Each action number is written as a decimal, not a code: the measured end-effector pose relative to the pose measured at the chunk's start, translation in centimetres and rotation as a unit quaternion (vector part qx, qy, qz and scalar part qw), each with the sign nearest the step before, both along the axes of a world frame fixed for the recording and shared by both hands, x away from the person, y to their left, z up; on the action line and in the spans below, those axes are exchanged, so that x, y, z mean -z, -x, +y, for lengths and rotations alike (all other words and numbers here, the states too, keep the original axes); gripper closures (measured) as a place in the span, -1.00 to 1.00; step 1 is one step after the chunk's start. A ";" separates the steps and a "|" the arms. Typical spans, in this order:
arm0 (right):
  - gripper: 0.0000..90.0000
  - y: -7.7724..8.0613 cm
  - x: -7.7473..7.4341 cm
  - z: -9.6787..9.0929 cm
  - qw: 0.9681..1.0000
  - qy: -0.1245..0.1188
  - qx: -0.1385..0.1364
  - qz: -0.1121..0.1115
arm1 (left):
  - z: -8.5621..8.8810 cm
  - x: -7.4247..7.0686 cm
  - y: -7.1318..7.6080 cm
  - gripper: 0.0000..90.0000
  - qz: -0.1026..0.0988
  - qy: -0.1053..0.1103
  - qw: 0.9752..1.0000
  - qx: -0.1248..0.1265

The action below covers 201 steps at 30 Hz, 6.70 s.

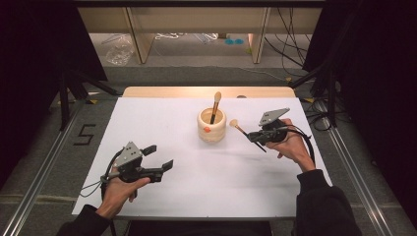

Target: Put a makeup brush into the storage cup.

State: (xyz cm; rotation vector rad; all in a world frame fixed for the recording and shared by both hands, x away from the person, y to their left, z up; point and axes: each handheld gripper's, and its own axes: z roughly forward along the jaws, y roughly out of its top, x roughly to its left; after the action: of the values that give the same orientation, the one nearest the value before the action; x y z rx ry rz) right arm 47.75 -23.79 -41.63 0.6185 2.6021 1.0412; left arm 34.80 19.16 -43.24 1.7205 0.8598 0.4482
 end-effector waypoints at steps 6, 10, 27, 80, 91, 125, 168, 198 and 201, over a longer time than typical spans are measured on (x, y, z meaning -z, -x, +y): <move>0.86 0.1 -0.5 -0.3 0.999 -0.031 0.006 -0.011 | 0.1 0.0 -0.1 -0.62 -0.005 -0.002 1.000 0.003; 0.86 0.2 -0.8 -0.2 0.998 -0.049 0.010 -0.024 | 0.1 0.0 -0.1 -0.62 -0.005 -0.002 1.000 0.003; 0.86 0.0 -2.0 1.0 0.981 -0.172 0.039 -0.075 | 0.1 0.0 -0.1 -0.62 -0.003 0.001 1.000 0.001; 0.86 -4.1 -3.8 7.7 0.943 -0.308 0.065 -0.104 | 0.2 0.0 -0.2 -0.62 -0.002 0.004 1.000 0.001; 0.86 -4.8 -3.7 8.5 0.945 -0.304 0.065 -0.105 | 0.2 0.0 -0.2 -0.62 -0.006 0.000 1.000 0.006; 0.86 -5.5 -1.9 10.6 0.950 -0.286 0.055 -0.114 | 0.2 -0.3 0.2 -0.62 -0.027 0.009 1.000 -0.008; 0.85 -5.4 0.8 11.0 0.958 -0.264 0.059 -0.092 | 0.2 -0.4 0.3 -0.62 -0.033 0.007 0.999 -0.006; -0.09 -3.5 -0.7 10.2 0.969 -0.211 0.082 -0.104 | 0.3 -0.4 0.2 -0.62 -0.032 0.010 0.999 -0.007; -0.18 -2.9 -0.8 9.8 0.970 -0.205 0.085 -0.101 | 0.3 -0.4 0.2 -0.62 -0.031 0.009 0.999 -0.008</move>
State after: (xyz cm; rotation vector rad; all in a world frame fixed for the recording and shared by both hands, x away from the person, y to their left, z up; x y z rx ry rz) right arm 50.68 -14.03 -40.80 0.7644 2.1310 1.5107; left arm 34.59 19.43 -42.85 1.6750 0.8300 0.5002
